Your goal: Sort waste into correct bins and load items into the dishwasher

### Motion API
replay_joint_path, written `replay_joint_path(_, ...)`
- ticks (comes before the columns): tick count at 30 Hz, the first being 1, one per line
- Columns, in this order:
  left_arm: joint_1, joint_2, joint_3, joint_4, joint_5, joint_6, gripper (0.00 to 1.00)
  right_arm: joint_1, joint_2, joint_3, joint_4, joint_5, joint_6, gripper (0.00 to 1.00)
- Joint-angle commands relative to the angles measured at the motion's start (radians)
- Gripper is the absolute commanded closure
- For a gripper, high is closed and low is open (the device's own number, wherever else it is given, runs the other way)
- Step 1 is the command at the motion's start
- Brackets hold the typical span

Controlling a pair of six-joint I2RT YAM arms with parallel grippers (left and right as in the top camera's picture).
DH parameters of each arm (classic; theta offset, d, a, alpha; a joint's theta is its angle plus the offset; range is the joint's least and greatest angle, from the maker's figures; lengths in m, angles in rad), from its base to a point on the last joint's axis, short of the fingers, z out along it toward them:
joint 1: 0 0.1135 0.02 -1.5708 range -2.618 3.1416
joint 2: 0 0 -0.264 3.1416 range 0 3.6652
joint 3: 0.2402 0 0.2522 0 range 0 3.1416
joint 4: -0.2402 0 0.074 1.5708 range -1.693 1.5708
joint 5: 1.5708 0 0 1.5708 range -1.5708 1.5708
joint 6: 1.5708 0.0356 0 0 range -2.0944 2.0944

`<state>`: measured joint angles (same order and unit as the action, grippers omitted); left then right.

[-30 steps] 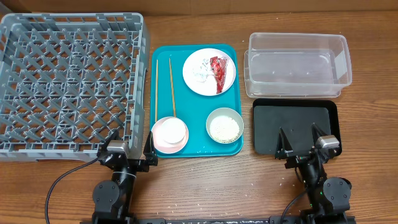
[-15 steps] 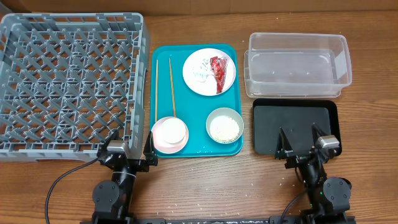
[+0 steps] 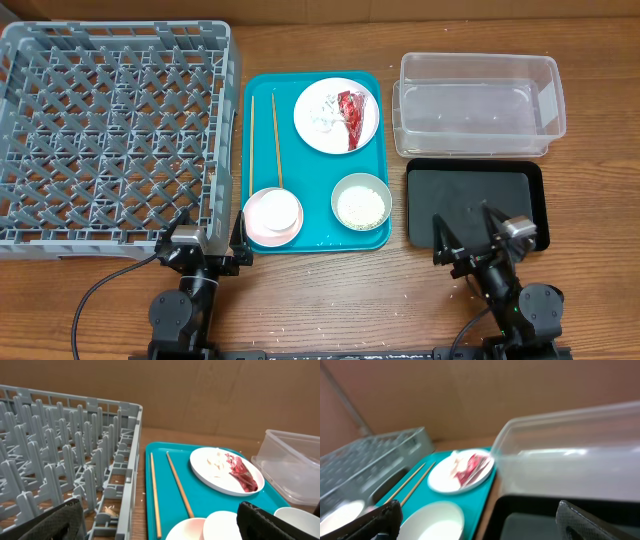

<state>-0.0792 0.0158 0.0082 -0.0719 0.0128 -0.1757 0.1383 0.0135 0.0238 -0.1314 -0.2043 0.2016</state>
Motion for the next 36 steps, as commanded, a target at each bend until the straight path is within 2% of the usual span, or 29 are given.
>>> replay_joint_path(1, -0.006, -0.005, -0.003, 0.076, 0.081, -0.028, 0.0, -0.003, 0.018, 0.115, -0.079, -0.104, 0.036, 0.0)
replay_joint_path(4, -0.006, -0.005, 0.019, 0.162, 0.157, -0.031, 0.0, -0.003, 0.092, 0.258, -0.222, -0.104, 0.057, 0.0)
replay_joint_path(7, -0.006, 0.003, 0.091, 0.131, 0.145, -0.029, 0.0, -0.003, 0.219, 0.419, -0.355, -0.104, 0.057, 0.0)
replay_joint_path(13, -0.006, 0.171, 0.397, -0.151, 0.142, -0.039, 0.0, -0.003, 0.593, 0.811, -0.597, -0.113, 0.058, 0.0)
replay_joint_path(16, -0.006, 0.327, 0.592, -0.301, 0.151, -0.064, 0.0, -0.003, 0.781, 1.028, -0.73, -0.113, 0.057, 0.0)
replay_joint_path(19, -0.006, 0.523, 0.821, -0.467, 0.22, -0.068, 0.0, -0.003, 0.946, 1.236, -0.816, -0.116, 0.062, 0.0)
replay_joint_path(21, -0.006, 0.673, 0.999, -0.611, 0.258, -0.068, 0.0, -0.003, 1.033, 1.338, -0.886, -0.193, 0.065, 0.01)
replay_joint_path(24, -0.006, 0.869, 1.258, -0.824, 0.284, -0.064, 0.0, -0.001, 1.139, 1.407, -0.831, -0.345, 0.065, 0.0)
replay_joint_path(28, -0.006, 1.0, 1.45, -0.96, 0.304, -0.063, 0.0, 0.03, 1.22, 1.409, -0.868, -0.393, 0.065, 0.0)
replay_joint_path(32, -0.006, 1.048, 1.493, -1.005, 0.375, -0.071, 0.0, 0.117, 1.29, 1.409, -0.99, -0.322, 0.065, 0.0)
replay_joint_path(34, -0.005, 1.052, 1.493, -1.032, 0.319, -0.082, 0.0, 0.192, 1.328, 1.406, -1.044, -0.28, 0.065, 0.0)
replay_joint_path(36, -0.004, 1.052, 1.5, -1.083, 0.191, -0.176, 0.0, 0.278, 1.367, 1.4, -1.064, -0.249, 0.066, 0.0)
